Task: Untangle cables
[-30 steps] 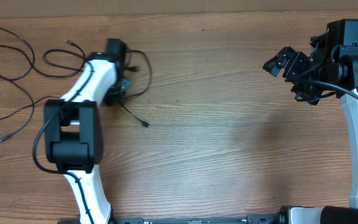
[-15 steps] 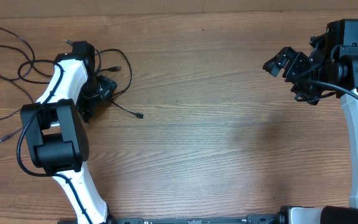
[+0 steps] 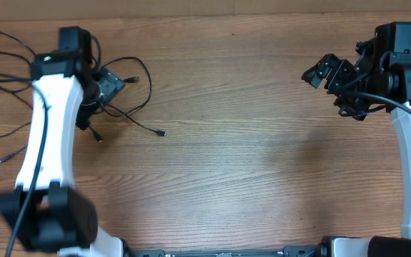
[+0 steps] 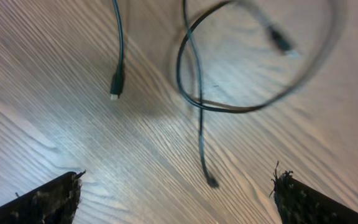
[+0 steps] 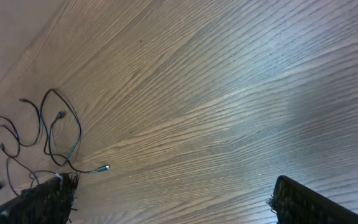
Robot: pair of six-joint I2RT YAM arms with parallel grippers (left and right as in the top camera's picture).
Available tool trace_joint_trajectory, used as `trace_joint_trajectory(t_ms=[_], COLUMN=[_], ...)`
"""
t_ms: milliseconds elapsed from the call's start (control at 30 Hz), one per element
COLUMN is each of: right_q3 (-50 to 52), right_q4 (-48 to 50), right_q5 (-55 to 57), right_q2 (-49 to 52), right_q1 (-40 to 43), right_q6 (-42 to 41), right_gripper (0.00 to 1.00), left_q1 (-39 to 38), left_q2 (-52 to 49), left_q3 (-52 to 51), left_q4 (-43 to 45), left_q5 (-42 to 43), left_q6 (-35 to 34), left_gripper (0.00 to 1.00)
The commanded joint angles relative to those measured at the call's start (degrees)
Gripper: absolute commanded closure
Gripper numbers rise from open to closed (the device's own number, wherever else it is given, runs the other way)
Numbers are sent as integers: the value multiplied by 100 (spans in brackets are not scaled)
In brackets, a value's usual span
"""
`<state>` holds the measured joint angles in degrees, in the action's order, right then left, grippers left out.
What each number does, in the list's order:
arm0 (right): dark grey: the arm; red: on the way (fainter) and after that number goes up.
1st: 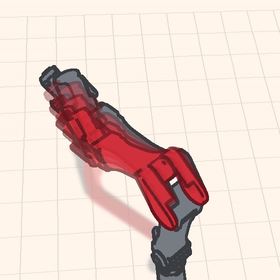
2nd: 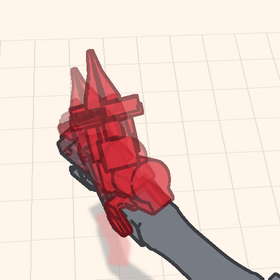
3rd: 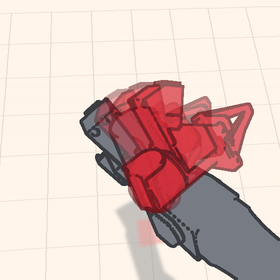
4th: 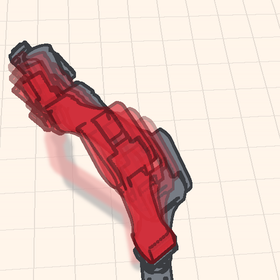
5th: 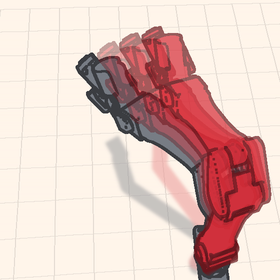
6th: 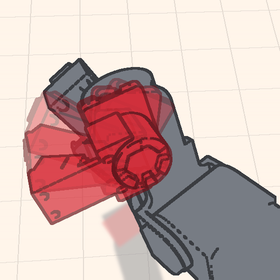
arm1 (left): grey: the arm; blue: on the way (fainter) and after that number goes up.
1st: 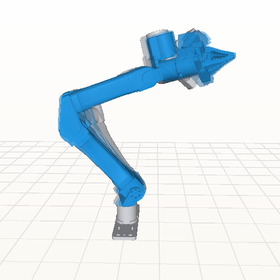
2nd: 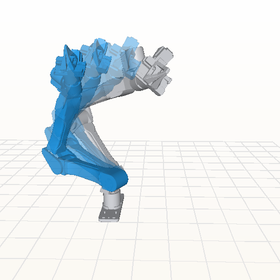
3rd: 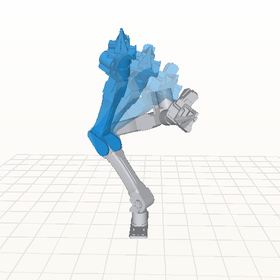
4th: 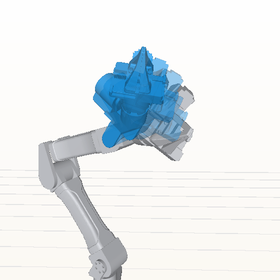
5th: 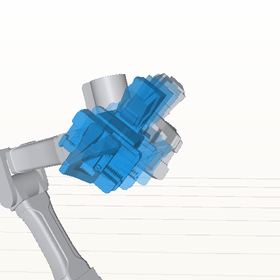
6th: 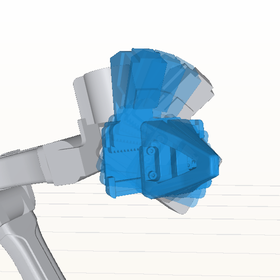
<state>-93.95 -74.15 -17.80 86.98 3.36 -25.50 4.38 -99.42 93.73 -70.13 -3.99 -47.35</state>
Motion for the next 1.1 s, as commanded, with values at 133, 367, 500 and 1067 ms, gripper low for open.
trace_joint_trajectory(t_ms=[133,367,500,1067], right_q3=[22,22,22,22], right_q4=[33,33,33,33], right_q5=[-31,-31,-31,-31], right_q2=[17,17,17,17], right_q1=[15,15,15,15], right_q6=[-13,-11,-11,-13], right_gripper=[0,0,0,0], left_q1=[-975,-2122,-2608,-3038], left_q2=[1685,2660,3510,5302], left_q3=[114,-83,-785,-2422], left_q4=[-13,-332,-295,-964], left_q5=[-317,-1331,-1753,-656], left_q6=[402,-264,-634,-975], left_gripper=[0,0,0,1])
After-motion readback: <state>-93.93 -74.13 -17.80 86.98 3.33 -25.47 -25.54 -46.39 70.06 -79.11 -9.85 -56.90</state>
